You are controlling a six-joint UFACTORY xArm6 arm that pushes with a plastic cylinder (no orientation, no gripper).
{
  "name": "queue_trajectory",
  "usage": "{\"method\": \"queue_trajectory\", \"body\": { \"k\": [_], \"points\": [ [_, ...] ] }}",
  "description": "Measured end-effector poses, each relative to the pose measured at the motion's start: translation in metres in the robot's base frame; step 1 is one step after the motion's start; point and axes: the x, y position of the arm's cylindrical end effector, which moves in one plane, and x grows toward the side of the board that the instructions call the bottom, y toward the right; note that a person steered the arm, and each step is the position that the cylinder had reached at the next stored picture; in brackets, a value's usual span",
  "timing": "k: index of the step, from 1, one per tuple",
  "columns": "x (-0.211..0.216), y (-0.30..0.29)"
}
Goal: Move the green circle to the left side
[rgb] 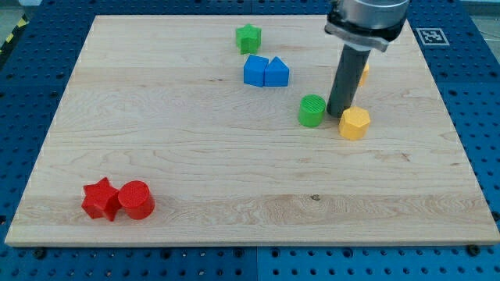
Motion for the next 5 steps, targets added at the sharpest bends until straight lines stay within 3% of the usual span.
{"method": "queue_trajectory", "body": {
  "k": [2, 3, 4, 5],
  "points": [
    [-0.014, -0.115],
    [-0.023, -0.129],
    [-0.023, -0.074],
    [0.015, -0.065]
  ]
}}
